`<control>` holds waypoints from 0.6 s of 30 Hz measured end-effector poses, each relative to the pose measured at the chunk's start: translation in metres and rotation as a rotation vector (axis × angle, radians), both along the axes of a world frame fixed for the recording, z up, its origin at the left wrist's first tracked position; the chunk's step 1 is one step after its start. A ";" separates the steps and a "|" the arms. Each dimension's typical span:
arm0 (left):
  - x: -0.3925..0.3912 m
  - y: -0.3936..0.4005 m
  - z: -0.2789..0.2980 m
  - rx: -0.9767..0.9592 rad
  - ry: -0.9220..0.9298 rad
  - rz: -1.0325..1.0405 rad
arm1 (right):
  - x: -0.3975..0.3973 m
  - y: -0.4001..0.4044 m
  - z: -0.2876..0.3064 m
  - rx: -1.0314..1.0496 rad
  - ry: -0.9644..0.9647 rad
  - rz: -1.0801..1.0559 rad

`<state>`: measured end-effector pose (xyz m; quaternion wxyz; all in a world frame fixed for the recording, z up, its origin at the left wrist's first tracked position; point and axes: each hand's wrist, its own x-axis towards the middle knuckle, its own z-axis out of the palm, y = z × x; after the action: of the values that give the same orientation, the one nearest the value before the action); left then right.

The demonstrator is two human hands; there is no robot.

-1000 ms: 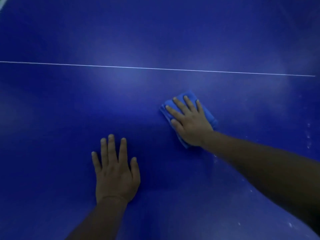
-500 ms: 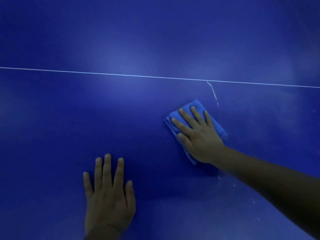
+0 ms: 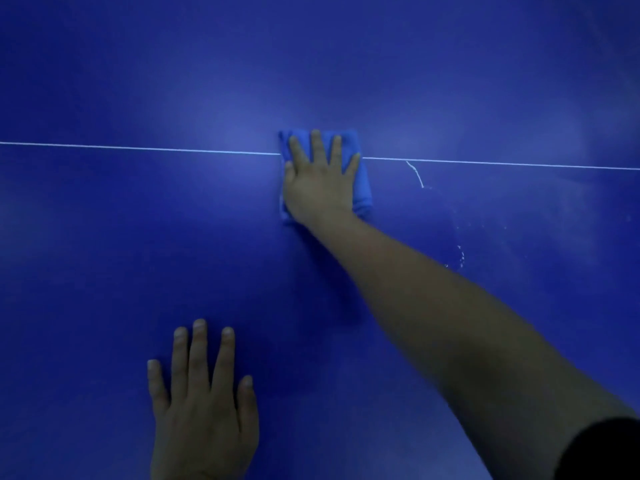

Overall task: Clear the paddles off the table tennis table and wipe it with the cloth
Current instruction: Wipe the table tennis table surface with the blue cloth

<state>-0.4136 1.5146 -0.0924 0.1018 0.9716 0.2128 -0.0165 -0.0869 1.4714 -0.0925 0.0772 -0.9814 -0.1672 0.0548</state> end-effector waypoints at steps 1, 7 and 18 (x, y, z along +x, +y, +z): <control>0.000 0.000 -0.001 -0.008 0.003 0.001 | 0.018 -0.011 0.000 -0.016 -0.003 -0.038; 0.000 0.000 0.002 -0.047 0.016 0.016 | 0.064 -0.219 0.002 -0.094 0.001 -0.698; 0.000 0.001 0.003 -0.049 0.072 0.017 | -0.028 -0.067 -0.005 -0.087 -0.046 0.025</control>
<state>-0.4134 1.5160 -0.0896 0.1182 0.9658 0.2240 -0.0558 -0.1150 1.4049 -0.0973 0.0298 -0.9826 -0.1786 0.0404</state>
